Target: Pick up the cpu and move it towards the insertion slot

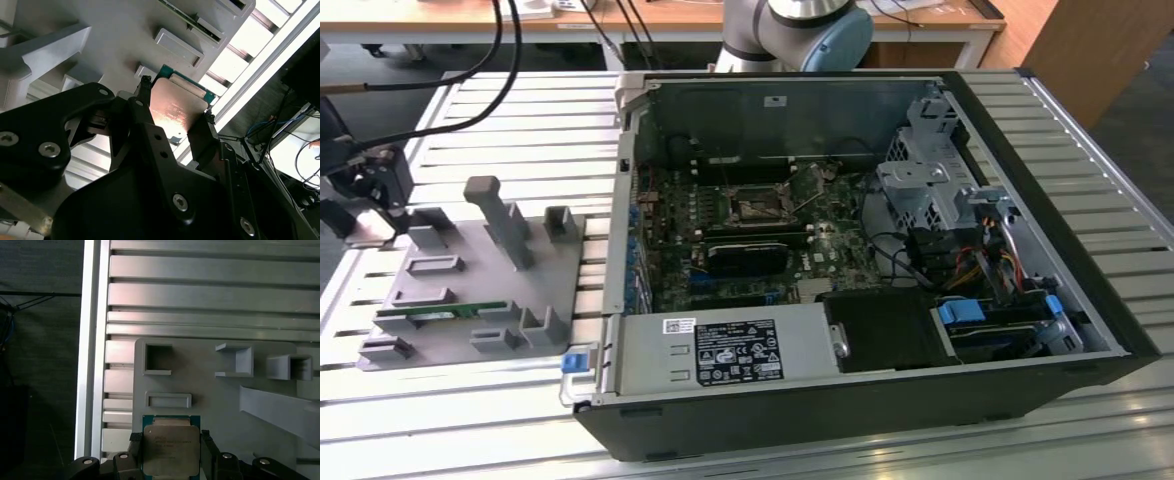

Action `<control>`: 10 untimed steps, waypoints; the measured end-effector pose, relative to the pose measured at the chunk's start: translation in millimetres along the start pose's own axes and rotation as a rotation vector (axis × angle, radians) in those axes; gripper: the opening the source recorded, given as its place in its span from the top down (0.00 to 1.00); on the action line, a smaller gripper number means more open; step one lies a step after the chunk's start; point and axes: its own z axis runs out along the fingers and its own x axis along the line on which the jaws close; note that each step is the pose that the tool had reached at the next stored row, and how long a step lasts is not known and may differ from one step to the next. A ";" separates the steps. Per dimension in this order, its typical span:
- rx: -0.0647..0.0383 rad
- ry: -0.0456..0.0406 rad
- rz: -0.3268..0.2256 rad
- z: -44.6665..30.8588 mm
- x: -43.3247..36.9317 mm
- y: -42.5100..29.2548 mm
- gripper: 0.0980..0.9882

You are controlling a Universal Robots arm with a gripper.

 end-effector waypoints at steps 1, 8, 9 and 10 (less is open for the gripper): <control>0.000 0.0001 0.000 -0.7 0.0 0.0 0.50; 0.000 0.0000 0.000 -4.2 0.0 0.2 0.50; 0.000 0.0001 0.000 -4.7 0.0 0.2 0.50; 0.000 0.0000 0.000 -5.2 0.0 0.2 0.50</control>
